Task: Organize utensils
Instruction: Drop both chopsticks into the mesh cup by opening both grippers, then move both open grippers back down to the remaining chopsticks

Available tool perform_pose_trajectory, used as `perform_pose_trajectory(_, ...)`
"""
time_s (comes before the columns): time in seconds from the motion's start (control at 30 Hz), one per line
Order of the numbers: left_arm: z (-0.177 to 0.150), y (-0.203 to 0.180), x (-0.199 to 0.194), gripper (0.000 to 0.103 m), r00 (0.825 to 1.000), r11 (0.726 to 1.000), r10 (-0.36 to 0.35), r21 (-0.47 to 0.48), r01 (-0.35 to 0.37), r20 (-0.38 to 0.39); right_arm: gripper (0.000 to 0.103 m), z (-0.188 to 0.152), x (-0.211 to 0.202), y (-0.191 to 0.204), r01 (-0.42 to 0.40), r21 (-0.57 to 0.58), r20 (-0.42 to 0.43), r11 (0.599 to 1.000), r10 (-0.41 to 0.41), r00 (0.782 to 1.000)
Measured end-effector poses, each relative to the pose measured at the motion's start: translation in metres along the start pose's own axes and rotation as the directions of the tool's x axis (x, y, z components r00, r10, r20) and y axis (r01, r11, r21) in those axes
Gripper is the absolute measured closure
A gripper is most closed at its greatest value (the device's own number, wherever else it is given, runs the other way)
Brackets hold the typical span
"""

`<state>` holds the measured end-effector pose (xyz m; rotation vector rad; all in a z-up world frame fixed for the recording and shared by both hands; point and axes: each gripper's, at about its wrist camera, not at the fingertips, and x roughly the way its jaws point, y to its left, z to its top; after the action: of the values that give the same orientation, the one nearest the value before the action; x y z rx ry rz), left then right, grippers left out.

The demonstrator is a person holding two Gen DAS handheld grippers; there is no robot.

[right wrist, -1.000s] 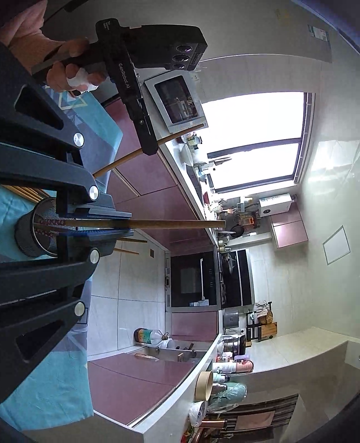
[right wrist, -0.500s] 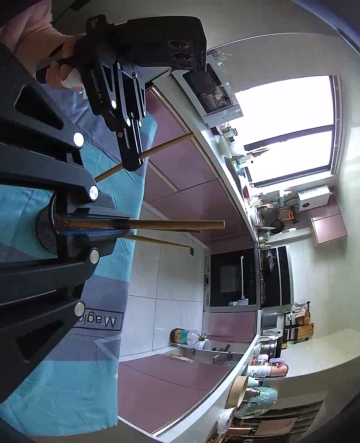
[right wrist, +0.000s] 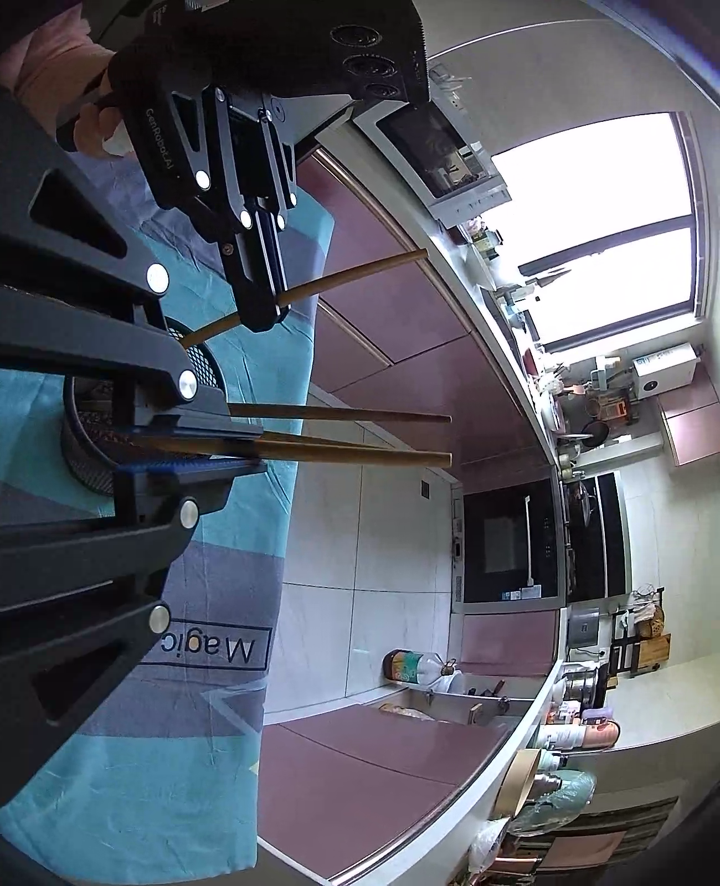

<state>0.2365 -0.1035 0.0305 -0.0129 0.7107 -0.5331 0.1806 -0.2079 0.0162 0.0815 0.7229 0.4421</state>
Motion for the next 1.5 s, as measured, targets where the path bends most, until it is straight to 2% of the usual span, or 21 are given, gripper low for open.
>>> perform_pose_trajectory(0.23, -0.005, 0.008, 0.006, 0.093, 1.0, 0.999, 0.019, -0.031, -0.019, -0.003, 0.092, -0.002, 0.005, -0.001, 0.008, 0.024, 0.013, 1.0, -0.009, 1.0)
perform_pose_trajectory(0.4, -0.016, 0.009, -0.004, 0.091, 0.998, 0.998, 0.048, -0.036, -0.047, 0.032, 0.091, -0.009, 0.003, 0.0, 0.007, 0.026, 0.022, 1.0, -0.007, 1.0)
perform_pose_trajectory(0.57, -0.029, 0.01, -0.025, 0.083, 0.994, 0.996, 0.084, -0.036, -0.082, 0.074, 0.086, -0.015, -0.006, 0.004, -0.001, 0.022, 0.048, 1.0, 0.0, 0.999)
perform_pose_trajectory(0.73, -0.05, 0.014, -0.052, 0.073, 0.986, 0.992, 0.126, -0.031, -0.123, 0.112, 0.079, -0.028, -0.036, 0.02, -0.037, -0.021, 0.116, 0.999, 0.039, 0.992)
perform_pose_trajectory(0.8, -0.061, 0.016, -0.06, 0.069, 0.984, 0.99, 0.139, -0.025, -0.137, 0.112, 0.072, -0.037, -0.046, 0.03, -0.059, -0.055, 0.131, 0.997, 0.066, 0.989)
perform_pose_trajectory(0.87, -0.078, 0.017, -0.063, 0.066, 0.983, 0.987, 0.158, -0.012, -0.157, 0.095, 0.071, -0.049, -0.051, 0.041, -0.065, -0.093, 0.128, 0.994, 0.077, 0.989)
perform_pose_trajectory(0.97, -0.103, 0.022, -0.064, 0.065, 0.983, 0.984, 0.177, -0.002, -0.177, 0.044, 0.07, -0.071, -0.046, 0.053, -0.092, -0.121, 0.084, 0.988, 0.102, 0.991)
perform_pose_trajectory(1.13, -0.14, 0.03, -0.056, 0.063, 0.985, 0.986, 0.167, -0.019, -0.168, -0.048, 0.07, -0.109, -0.011, 0.061, -0.133, -0.092, -0.05, 0.987, 0.129, 0.99)
perform_pose_trajectory(1.27, -0.165, 0.03, -0.049, 0.062, 0.983, 0.986, 0.159, -0.037, -0.163, -0.091, 0.07, -0.127, 0.01, 0.065, -0.126, -0.068, -0.109, 0.99, 0.118, 0.987)
perform_pose_trajectory(1.5, -0.18, 0.022, -0.039, 0.058, 0.981, 0.987, 0.146, -0.055, -0.154, -0.129, 0.07, -0.14, 0.027, 0.068, -0.106, -0.052, -0.169, 0.993, 0.096, 0.981)
